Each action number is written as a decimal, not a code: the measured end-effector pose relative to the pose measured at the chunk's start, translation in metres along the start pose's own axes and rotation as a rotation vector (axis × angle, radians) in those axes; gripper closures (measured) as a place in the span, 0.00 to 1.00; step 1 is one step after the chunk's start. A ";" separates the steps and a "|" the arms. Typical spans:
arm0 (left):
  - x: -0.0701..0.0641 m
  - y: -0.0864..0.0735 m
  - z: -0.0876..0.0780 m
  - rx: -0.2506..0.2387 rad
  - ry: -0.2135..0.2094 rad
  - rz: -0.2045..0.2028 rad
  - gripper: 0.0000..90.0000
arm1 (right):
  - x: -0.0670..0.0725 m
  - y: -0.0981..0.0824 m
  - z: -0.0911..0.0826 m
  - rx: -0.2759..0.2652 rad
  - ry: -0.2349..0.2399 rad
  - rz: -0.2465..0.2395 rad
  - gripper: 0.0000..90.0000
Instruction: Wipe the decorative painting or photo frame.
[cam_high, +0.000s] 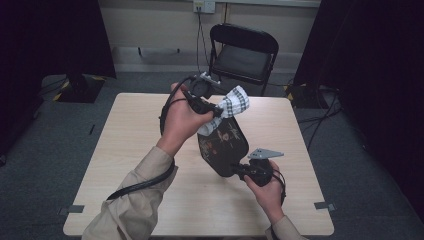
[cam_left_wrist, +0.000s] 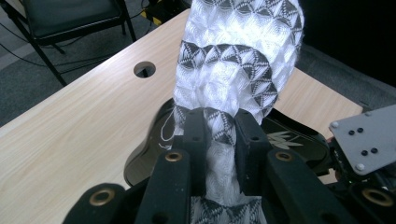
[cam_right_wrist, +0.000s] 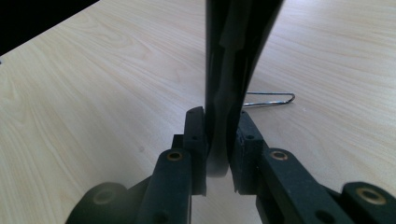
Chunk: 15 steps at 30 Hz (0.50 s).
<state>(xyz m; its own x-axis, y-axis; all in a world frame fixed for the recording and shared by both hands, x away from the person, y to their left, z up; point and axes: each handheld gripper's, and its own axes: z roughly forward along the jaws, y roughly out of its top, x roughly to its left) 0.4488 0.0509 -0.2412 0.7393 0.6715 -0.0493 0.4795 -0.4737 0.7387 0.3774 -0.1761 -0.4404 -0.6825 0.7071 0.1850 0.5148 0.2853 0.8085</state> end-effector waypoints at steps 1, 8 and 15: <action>0.002 0.000 0.000 0.002 0.007 -0.006 0.86 | 0.000 0.000 0.000 0.002 0.001 0.000 0.88; 0.022 -0.001 -0.002 0.006 0.042 -0.039 0.86 | -0.001 0.000 0.000 0.007 0.007 -0.005 0.88; 0.036 -0.007 0.004 0.030 0.068 -0.062 0.86 | -0.004 0.000 -0.001 0.017 0.018 -0.011 0.88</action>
<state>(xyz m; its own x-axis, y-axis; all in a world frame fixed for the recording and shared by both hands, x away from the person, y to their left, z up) 0.4740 0.0765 -0.2505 0.6744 0.7367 -0.0484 0.5383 -0.4458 0.7152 0.3796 -0.1798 -0.4409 -0.6975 0.6920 0.1862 0.5154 0.3039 0.8012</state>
